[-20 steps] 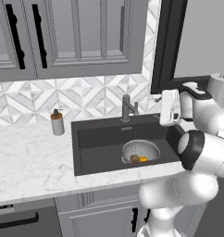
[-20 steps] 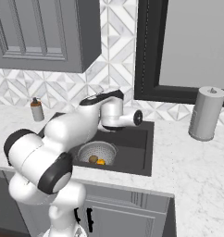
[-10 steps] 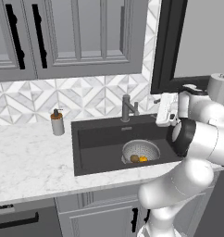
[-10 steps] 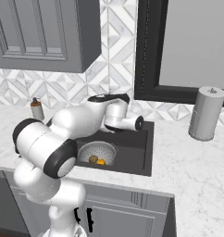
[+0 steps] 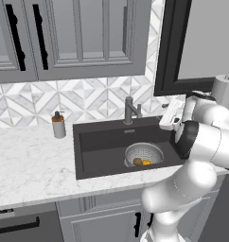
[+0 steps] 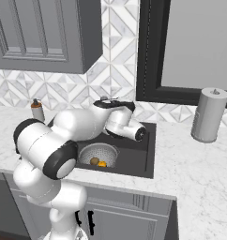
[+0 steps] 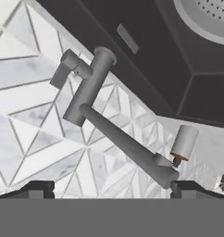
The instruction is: Put the colander in the sink, put the kiwi, tangerine in the colander, and turn on the sink faucet and pour water over the colander.
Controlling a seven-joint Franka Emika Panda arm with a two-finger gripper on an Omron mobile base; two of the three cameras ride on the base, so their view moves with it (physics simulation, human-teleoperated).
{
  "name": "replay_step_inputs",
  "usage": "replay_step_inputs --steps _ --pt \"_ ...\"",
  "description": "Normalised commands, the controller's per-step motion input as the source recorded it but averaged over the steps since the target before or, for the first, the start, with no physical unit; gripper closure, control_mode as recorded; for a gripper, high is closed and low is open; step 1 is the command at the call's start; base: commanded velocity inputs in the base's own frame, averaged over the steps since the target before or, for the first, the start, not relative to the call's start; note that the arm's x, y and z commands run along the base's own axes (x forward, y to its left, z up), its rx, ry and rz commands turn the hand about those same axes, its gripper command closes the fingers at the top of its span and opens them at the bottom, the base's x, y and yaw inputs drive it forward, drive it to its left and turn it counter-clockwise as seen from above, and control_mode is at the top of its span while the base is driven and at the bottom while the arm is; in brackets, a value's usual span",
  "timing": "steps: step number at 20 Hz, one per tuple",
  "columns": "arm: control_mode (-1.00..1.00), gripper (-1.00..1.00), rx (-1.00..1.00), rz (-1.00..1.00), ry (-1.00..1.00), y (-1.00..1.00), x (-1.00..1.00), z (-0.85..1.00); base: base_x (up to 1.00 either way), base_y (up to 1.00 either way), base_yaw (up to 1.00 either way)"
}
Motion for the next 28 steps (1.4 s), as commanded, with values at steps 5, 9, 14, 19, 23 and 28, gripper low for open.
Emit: replay_step_inputs --steps 5,9,14,19,23,28 --pt "-1.00 -1.00 0.12 -0.16 0.00 0.00 0.19 -0.07 0.00 0.00 0.00" --pt "-1.00 -1.00 0.12 -0.12 0.00 0.00 0.20 -0.19 0.00 0.00 0.00" --pt "-1.00 -1.00 0.12 -0.03 0.00 0.00 0.23 -0.28 0.00 0.00 0.00" --pt "-1.00 -1.00 0.13 0.00 0.00 0.00 0.37 -0.12 0.00 0.00 0.00" --pt "-1.00 -1.00 0.13 0.00 0.00 0.00 0.45 0.00 0.00 0.00 0.00" --pt "-1.00 -1.00 0.10 0.00 0.00 0.00 0.47 -0.01 0.00 0.00 0.00"
